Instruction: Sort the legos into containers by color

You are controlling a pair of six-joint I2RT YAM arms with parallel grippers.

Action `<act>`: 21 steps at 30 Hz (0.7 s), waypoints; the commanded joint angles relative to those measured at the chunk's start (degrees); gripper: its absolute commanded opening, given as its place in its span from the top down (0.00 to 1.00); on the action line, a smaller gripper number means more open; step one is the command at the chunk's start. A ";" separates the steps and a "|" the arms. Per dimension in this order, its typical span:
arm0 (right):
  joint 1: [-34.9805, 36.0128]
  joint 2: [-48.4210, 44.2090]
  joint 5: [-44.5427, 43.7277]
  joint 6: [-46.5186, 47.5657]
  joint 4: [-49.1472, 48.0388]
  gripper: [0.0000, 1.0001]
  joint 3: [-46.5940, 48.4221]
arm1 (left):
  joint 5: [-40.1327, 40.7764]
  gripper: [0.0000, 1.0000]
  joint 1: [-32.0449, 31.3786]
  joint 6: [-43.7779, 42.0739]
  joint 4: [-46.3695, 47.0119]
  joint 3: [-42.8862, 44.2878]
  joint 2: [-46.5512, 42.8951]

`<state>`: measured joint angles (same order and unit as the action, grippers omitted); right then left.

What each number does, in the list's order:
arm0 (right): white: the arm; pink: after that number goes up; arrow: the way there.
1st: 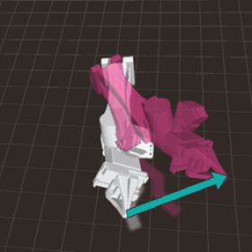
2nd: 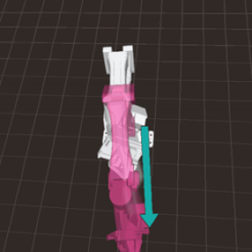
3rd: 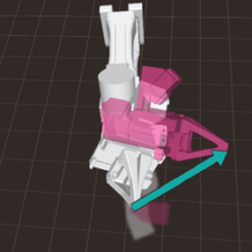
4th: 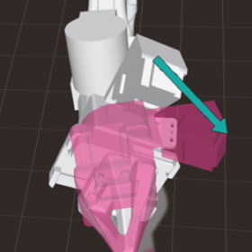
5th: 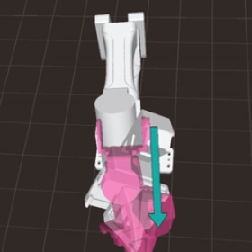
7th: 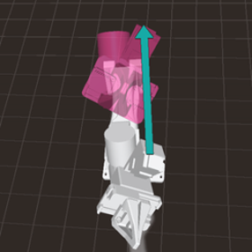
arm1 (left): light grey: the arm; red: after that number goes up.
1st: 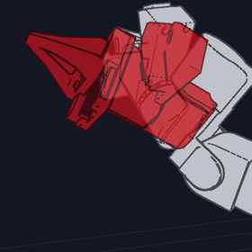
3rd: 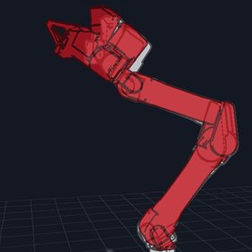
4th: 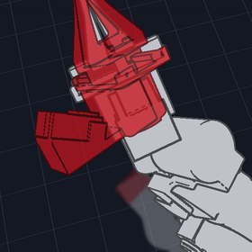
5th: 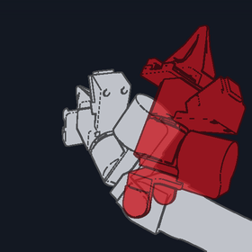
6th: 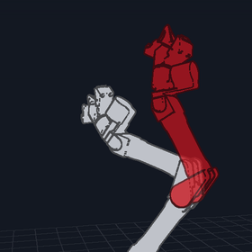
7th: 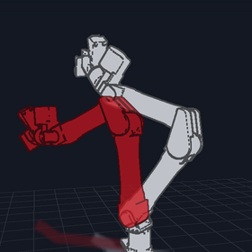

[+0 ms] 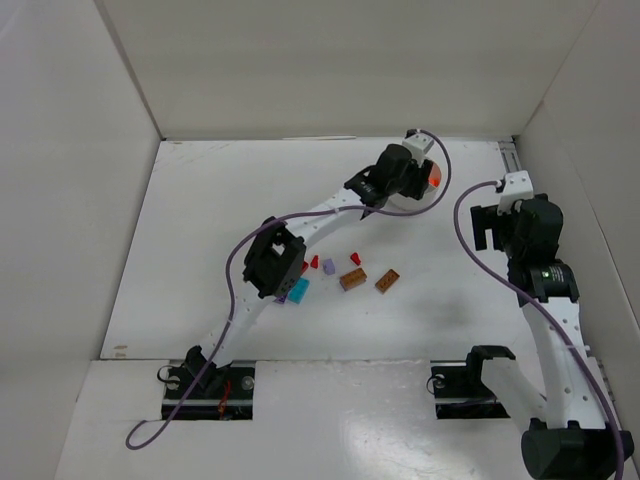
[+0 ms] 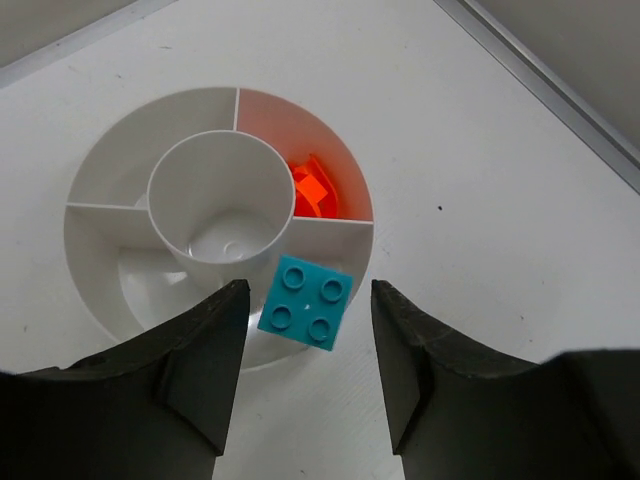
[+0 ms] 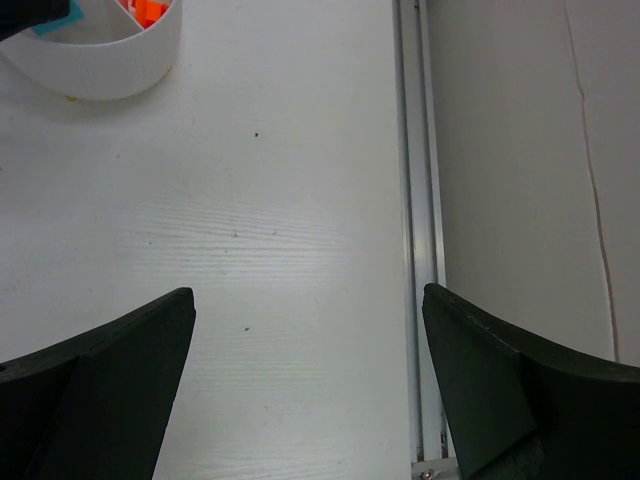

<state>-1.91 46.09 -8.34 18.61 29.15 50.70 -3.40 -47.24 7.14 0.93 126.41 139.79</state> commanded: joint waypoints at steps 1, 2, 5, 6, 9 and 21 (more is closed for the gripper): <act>-0.37 0.49 0.87 -0.25 -1.81 0.00 0.46 | 2.69 0.51 0.05 0.33 2.15 3.32 -1.27; -0.37 0.50 0.87 -0.24 -1.81 0.00 0.46 | 2.70 0.47 0.05 -0.19 2.15 2.53 -1.27; -0.37 0.50 1.40 -0.24 -1.81 0.00 0.46 | 2.70 0.39 -0.48 -0.19 2.67 1.82 -1.88; -0.37 0.50 1.40 -0.24 -1.81 0.00 0.46 | 2.70 0.38 -0.48 -0.19 2.67 1.21 -1.89; -0.37 0.50 2.44 0.29 -2.33 0.00 0.46 | 2.70 0.34 -0.48 -0.19 2.67 1.21 -2.94; 1.37 2.34 25.47 11.87 -9.81 0.01 -1.91 | 5.85 0.00 1.80 4.62 8.55 -36.27 -36.47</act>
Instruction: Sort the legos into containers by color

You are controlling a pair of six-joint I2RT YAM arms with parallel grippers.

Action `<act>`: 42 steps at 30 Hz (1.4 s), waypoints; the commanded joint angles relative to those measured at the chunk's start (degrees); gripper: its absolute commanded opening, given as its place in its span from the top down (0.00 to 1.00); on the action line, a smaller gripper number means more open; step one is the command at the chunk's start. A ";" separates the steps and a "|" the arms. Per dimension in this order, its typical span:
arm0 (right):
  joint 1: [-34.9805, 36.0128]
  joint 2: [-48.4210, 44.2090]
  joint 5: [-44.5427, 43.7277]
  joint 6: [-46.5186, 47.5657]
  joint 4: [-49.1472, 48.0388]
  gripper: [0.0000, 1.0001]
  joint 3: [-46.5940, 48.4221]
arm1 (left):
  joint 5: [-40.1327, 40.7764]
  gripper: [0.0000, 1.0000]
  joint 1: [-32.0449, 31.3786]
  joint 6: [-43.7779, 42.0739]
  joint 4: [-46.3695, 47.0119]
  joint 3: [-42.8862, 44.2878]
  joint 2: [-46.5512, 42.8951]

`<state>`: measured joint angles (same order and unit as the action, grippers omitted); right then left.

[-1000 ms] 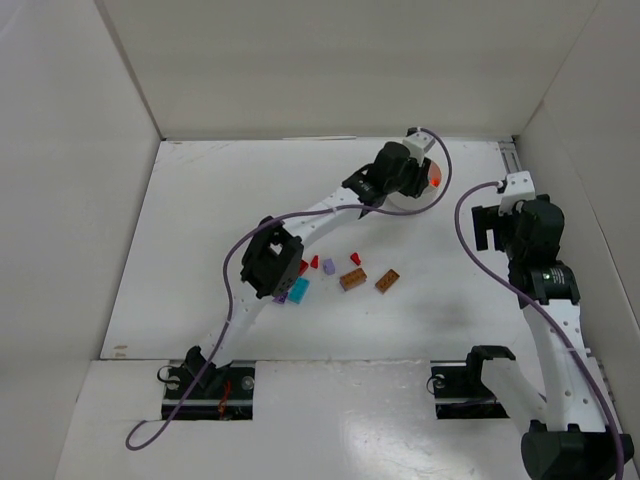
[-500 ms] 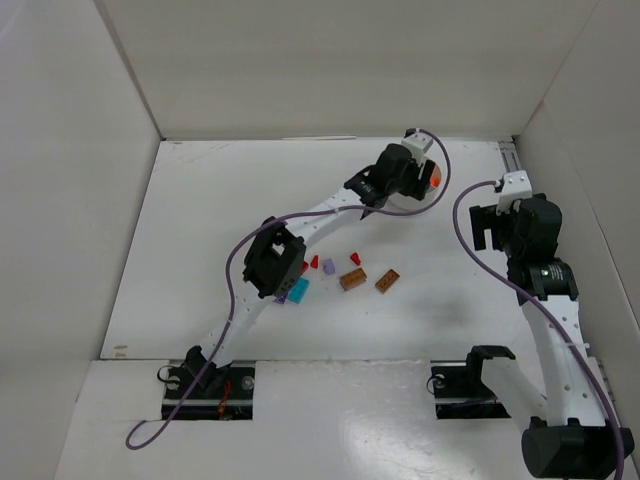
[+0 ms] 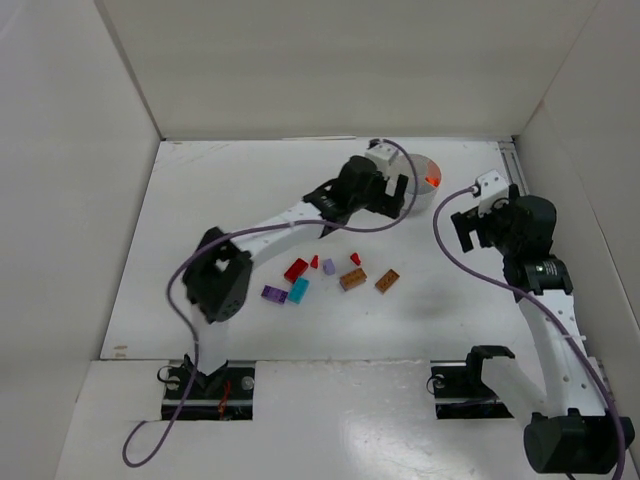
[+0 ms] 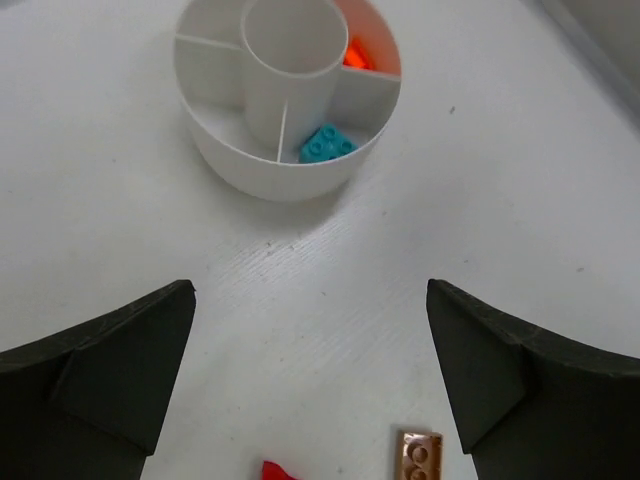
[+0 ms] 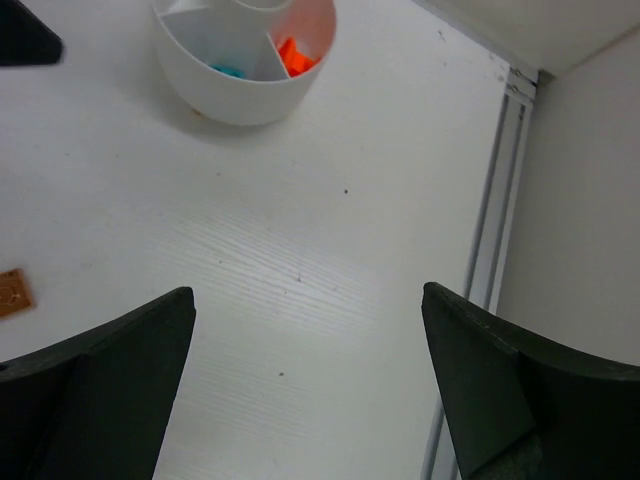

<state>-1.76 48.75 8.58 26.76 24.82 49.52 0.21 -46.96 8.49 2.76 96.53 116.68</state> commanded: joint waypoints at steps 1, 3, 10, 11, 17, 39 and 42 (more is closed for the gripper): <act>2.97 -0.32 8.56 4.26 -6.00 0.01 -0.74 | 2.95 0.00 3.09 7.11 8.64 -16.71 -21.50; 12.50 0.37 8.56 6.01 -7.06 0.03 -0.74 | 4.88 0.00 4.50 11.44 8.66 -26.52 -29.54; 45.73 15.04 15.68 21.64 -5.83 0.06 3.39 | 18.42 0.00 5.04 31.28 -8.45 -54.85 -60.66; 47.97 18.97 16.20 25.58 -6.44 0.06 3.39 | 19.47 0.00 5.04 33.76 -10.83 -56.79 -67.05; 55.19 32.26 19.99 35.72 -8.65 0.07 7.43 | 28.88 0.00 5.56 49.32 -25.60 -67.87 -84.76; 57.31 62.86 24.12 49.70 8.41 0.17 31.60 | 17.03 0.00 31.39 41.61 -15.78 -70.77 -74.84; 57.31 64.18 24.12 49.70 8.40 0.17 32.31 | 17.02 0.00 31.93 41.61 -15.16 -70.78 -74.85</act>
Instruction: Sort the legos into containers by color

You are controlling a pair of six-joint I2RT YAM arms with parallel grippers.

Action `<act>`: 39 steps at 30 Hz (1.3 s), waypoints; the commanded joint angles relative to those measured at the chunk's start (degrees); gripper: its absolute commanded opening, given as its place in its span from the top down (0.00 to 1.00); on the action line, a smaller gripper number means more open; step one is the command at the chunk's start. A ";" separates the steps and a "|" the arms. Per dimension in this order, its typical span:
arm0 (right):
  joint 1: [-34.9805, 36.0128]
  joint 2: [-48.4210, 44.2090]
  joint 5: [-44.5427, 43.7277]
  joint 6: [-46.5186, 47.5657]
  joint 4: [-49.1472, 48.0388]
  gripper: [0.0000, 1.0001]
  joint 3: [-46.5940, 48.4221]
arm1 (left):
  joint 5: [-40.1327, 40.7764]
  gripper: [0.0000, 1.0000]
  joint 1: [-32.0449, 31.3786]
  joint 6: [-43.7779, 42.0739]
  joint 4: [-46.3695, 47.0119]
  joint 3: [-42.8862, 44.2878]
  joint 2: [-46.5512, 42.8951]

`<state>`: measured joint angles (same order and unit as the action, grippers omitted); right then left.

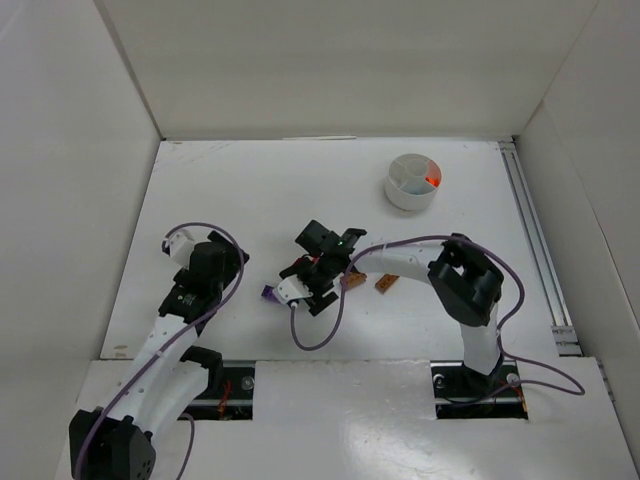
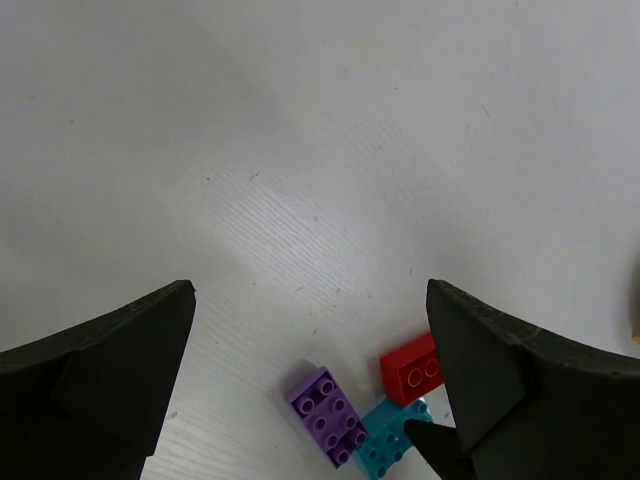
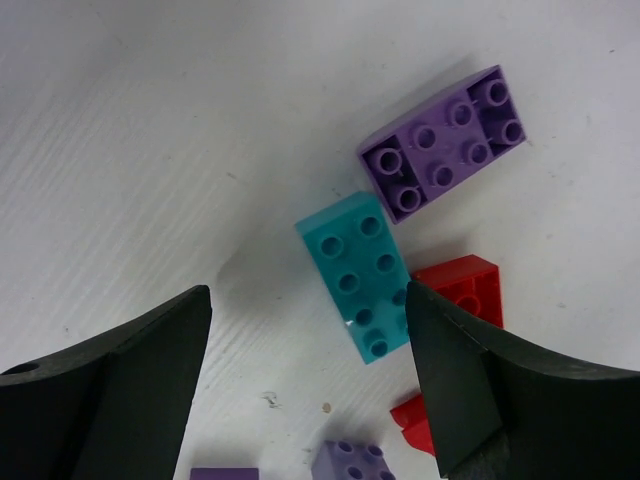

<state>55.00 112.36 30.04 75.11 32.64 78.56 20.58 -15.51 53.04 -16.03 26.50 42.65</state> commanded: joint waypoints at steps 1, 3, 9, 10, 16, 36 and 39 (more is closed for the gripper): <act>0.54 0.58 2.65 1.35 0.58 0.17 3.96 | -3.35 0.00 0.48 -3.46 3.64 -0.75 -0.30; 0.54 1.20 3.26 1.97 0.58 0.17 4.49 | -3.35 0.00 0.48 -3.47 3.64 -0.75 0.41; 0.54 3.57 3.27 3.28 1.99 0.18 6.16 | -3.35 0.00 0.48 -3.99 4.17 -0.75 1.64; 0.54 4.18 3.27 3.29 2.68 0.20 6.16 | -3.35 0.00 0.48 -3.99 4.17 -0.75 1.64; 0.54 5.24 3.27 3.90 2.17 0.24 6.16 | -0.81 0.00 0.48 -3.99 4.17 -0.75 -0.81; 0.54 8.14 -1.92 2.23 1.55 0.55 7.30 | 2.71 0.00 0.48 -4.52 3.73 -0.22 -2.49; 0.54 8.14 -1.92 2.75 2.07 0.63 6.78 | 2.71 0.00 0.48 -4.52 3.21 -0.22 -2.49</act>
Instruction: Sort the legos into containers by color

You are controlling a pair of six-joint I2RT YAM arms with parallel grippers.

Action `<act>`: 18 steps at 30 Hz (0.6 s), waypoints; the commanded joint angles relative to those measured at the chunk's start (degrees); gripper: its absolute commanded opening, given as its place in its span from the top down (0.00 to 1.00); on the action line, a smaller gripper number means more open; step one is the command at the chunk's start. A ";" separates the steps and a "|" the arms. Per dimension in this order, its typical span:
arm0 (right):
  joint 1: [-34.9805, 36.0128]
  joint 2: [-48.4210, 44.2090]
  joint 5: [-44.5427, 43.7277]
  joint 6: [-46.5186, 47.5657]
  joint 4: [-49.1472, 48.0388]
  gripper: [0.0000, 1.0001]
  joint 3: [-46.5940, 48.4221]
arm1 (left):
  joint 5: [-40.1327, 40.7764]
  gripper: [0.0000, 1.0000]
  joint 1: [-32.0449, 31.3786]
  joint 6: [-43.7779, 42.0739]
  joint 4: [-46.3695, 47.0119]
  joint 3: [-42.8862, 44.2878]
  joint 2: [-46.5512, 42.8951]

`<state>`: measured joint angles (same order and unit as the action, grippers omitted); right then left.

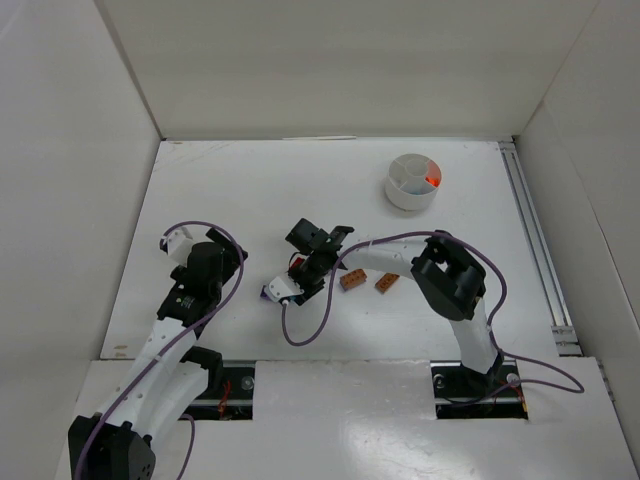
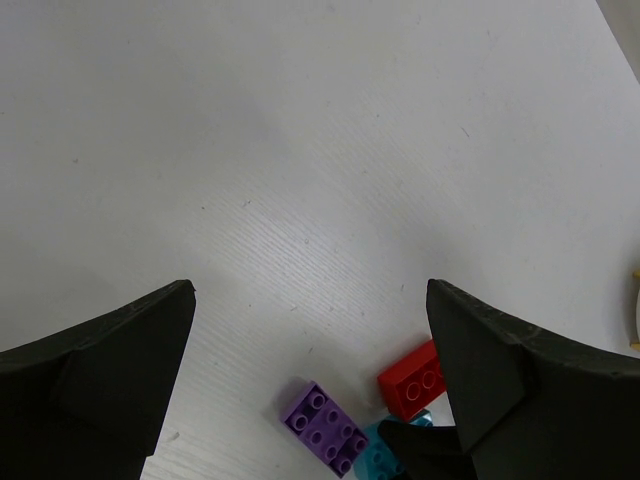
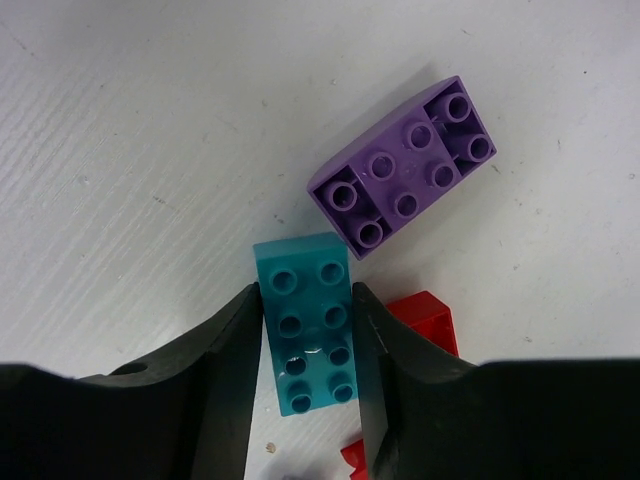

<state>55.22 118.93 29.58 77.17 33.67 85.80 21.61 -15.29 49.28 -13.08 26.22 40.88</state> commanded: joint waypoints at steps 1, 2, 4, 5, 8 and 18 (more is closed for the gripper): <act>0.33 1.56 -1.46 0.71 1.05 0.68 -0.46 | 1.69 0.00 0.26 -0.76 0.25 0.06 -0.72; 0.33 1.04 -0.85 0.71 1.05 0.70 -0.46 | 1.69 0.00 0.26 -0.76 0.25 0.06 -0.72; 0.33 -0.36 -0.32 1.23 1.05 0.72 -0.46 | 1.69 0.00 0.26 -0.24 0.25 0.06 -0.72; 0.33 -1.24 0.73 1.23 1.05 0.76 -0.46 | 1.69 0.00 0.26 -0.23 0.25 0.06 -0.72; 0.33 -7.03 4.85 1.23 -1.05 0.82 -2.65 | 1.69 0.00 0.26 -0.23 0.25 0.06 -0.72; -19.78 -32.53 9.81 -26.35 -33.93 0.90 -21.81 | -8.14 0.00 0.26 -5.85 8.14 -1.95 -3.09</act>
<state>41.85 90.26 36.62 61.78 11.60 66.54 17.91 -15.27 46.57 -10.52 25.71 39.16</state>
